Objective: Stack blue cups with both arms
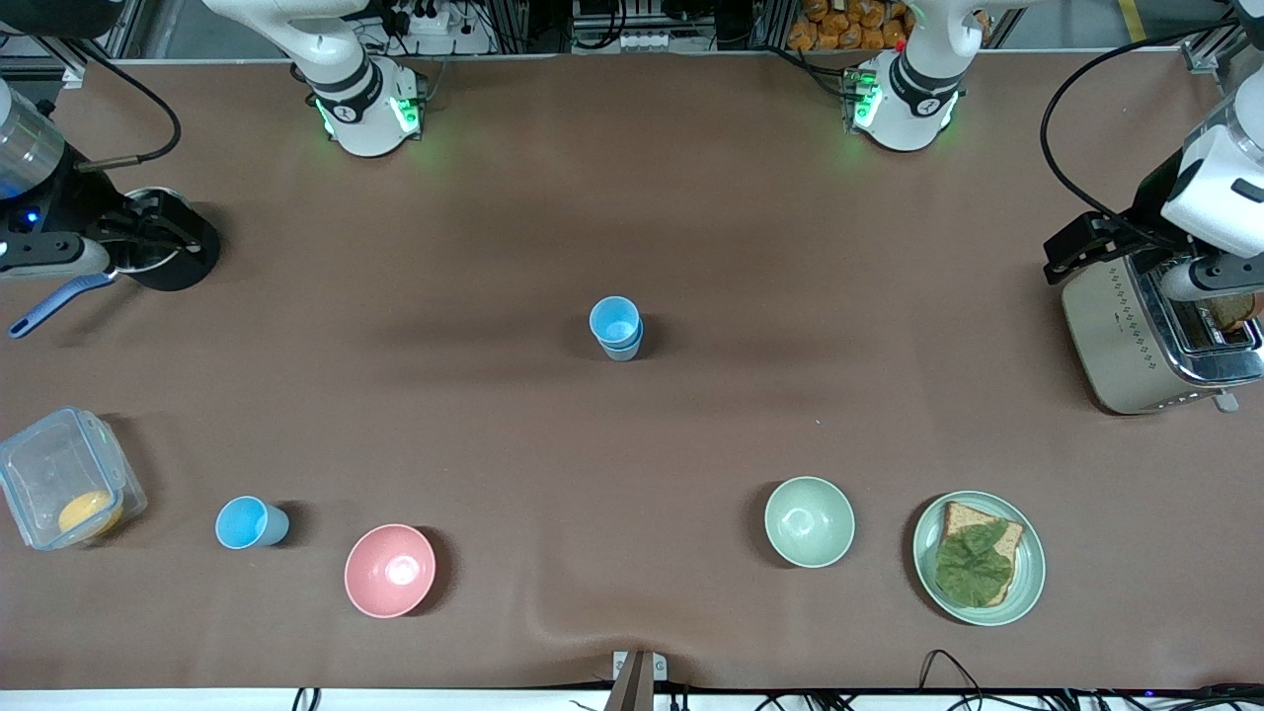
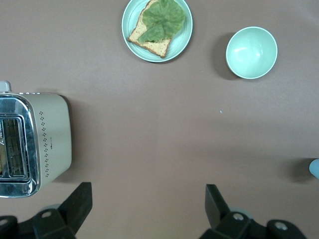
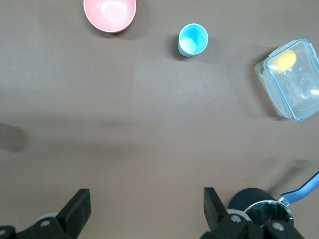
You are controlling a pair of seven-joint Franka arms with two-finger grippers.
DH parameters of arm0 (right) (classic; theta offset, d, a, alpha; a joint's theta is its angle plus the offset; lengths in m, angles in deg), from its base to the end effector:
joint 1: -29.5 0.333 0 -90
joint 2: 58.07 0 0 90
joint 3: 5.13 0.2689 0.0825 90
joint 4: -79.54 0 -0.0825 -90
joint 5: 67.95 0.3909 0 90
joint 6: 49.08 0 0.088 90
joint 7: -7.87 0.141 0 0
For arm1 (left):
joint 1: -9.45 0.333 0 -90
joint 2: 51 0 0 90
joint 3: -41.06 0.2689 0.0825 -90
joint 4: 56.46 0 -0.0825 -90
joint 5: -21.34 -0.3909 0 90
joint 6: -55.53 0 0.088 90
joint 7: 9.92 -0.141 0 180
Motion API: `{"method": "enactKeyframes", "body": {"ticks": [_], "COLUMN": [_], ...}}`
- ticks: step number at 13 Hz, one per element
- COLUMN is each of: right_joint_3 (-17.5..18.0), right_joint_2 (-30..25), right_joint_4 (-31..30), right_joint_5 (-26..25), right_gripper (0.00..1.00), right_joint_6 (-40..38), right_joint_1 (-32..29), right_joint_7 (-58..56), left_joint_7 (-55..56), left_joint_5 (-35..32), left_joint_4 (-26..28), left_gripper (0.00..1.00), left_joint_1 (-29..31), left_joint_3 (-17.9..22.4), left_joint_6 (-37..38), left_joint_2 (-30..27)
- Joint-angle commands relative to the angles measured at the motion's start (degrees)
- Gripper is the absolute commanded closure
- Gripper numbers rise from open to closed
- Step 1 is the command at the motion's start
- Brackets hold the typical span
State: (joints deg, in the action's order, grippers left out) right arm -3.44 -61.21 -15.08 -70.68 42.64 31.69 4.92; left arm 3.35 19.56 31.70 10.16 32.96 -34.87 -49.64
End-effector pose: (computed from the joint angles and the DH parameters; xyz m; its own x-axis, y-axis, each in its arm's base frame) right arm 0.5483 0.0309 0.5379 0.9927 0.1202 0.0016 0.1200 -0.9915 0.0494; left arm 0.5651 -0.0682 0.5462 0.9945 0.1023 0.0215 0.1028 -0.9944 -0.0234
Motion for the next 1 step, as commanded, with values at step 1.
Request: {"method": "enactKeyframes", "body": {"ticks": [1], "right_joint_3": [0.59], "right_joint_2": [2.69], "right_joint_4": [4.87], "right_joint_5": [1.06], "right_gripper": [0.0], "right_joint_6": [-3.64], "right_joint_1": [-2.19], "right_joint_7": [-3.55], "left_joint_7": [-1.67], "left_joint_5": [0.98], "left_joint_4": [-0.53], "left_gripper": [0.0], "left_joint_1": [0.35], "left_joint_3": [0.01], "left_joint_6": [1.55], "left_joint_2": [-0.92]}}
